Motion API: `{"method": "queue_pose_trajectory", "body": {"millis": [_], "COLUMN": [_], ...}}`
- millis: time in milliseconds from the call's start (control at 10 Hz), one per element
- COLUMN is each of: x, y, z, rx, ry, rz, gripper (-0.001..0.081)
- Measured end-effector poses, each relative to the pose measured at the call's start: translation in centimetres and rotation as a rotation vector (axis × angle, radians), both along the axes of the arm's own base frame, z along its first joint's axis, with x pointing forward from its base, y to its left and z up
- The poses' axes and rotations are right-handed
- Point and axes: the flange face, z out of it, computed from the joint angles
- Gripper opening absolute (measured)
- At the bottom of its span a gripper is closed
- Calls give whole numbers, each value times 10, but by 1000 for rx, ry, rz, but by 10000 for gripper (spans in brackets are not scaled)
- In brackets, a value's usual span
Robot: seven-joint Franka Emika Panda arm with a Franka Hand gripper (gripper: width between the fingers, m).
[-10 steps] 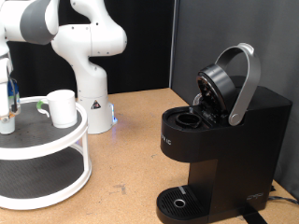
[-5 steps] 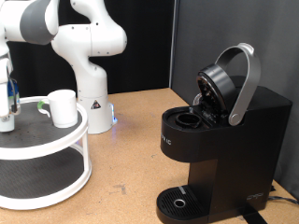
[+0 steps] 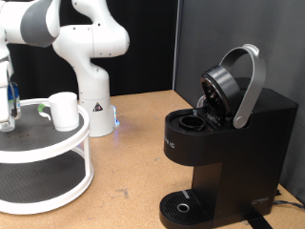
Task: Make a cup of coffee with the keurig machine
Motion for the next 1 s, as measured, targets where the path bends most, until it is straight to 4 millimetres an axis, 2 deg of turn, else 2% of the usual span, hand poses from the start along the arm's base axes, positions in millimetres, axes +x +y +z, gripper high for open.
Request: {"method": "queue_pose_trajectory", "body": {"millis": [100, 200, 300, 400, 700, 1000], "x": [0, 0, 0, 0, 5, 25], "y": [0, 0, 0, 1, 3, 2], "z": [-1, -1, -1, -1, 2, 8], "rx": [0, 1, 1, 0, -1, 7], "ry": [2, 2, 2, 2, -1, -7], "rz": [0, 0, -1, -3, -47, -116], "gripper": [534, 700, 700, 784, 803, 803]}}
